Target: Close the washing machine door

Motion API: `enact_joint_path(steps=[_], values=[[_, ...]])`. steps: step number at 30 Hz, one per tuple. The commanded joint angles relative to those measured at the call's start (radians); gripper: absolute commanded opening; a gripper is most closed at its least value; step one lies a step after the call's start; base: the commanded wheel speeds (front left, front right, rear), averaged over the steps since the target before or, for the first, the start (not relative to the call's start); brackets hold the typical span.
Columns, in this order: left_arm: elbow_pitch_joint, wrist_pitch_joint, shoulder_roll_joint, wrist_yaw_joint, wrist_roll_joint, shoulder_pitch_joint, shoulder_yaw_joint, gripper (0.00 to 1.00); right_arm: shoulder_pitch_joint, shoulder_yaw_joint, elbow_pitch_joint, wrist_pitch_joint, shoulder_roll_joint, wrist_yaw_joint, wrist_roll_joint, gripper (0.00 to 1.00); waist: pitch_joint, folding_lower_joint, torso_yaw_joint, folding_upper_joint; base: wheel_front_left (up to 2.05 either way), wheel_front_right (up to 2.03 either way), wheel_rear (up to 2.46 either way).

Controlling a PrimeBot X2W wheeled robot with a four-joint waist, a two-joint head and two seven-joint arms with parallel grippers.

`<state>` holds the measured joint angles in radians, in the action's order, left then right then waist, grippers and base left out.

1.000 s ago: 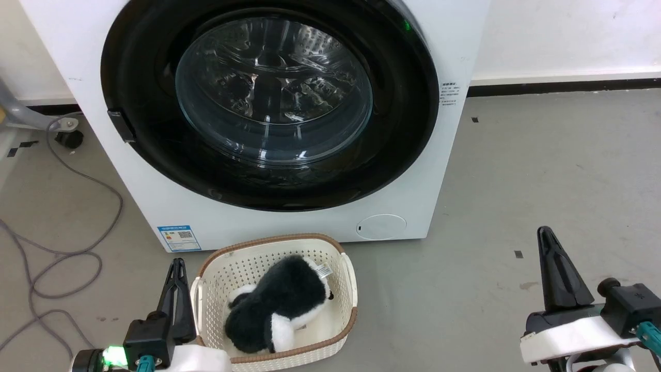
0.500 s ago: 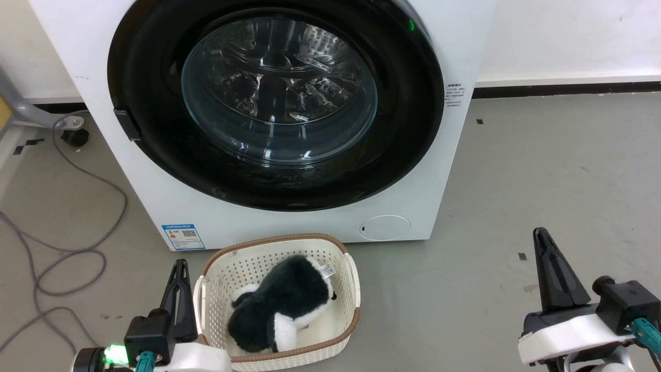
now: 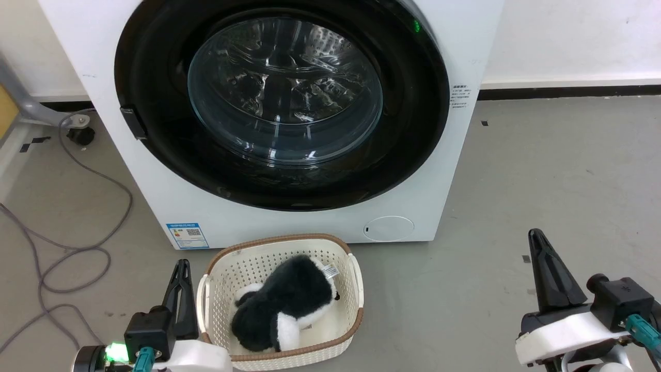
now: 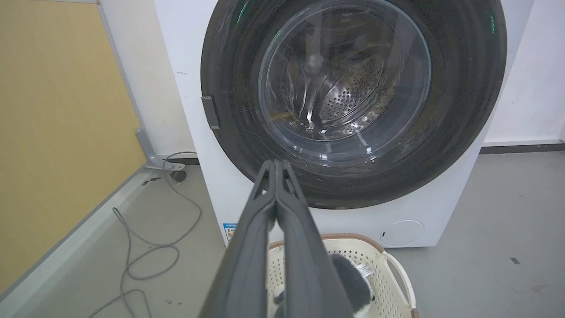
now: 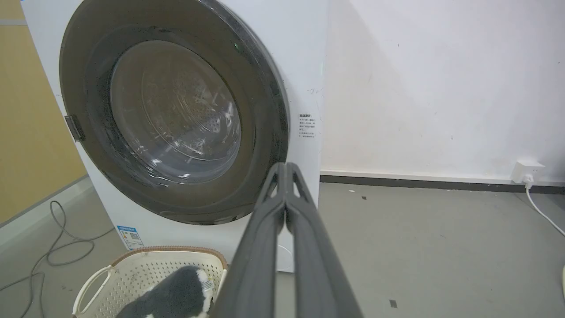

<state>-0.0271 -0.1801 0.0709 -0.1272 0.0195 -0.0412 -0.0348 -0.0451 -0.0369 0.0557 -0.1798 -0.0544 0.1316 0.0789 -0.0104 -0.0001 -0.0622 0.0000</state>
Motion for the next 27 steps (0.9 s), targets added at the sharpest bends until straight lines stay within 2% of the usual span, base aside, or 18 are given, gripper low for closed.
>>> enact_joint_path(steps=[1, 27], values=[[0.004, 0.005, -0.003, 0.007, -0.006, 0.010, 0.003, 0.00, 0.014, 0.002, -0.008, 0.004, 0.001, 0.000, -0.007, 0.00, 0.000, 0.0001, 0.000, 0.0000, 0.00, 0.00, 0.00], [0.011, 0.058, -0.008, 0.043, -0.010, 0.020, 0.013, 0.00, 0.023, 0.013, -0.022, 0.057, 0.002, 0.000, -0.029, 0.00, 0.003, 0.0001, 0.019, 0.0000, 0.00, 0.00, 0.00]])
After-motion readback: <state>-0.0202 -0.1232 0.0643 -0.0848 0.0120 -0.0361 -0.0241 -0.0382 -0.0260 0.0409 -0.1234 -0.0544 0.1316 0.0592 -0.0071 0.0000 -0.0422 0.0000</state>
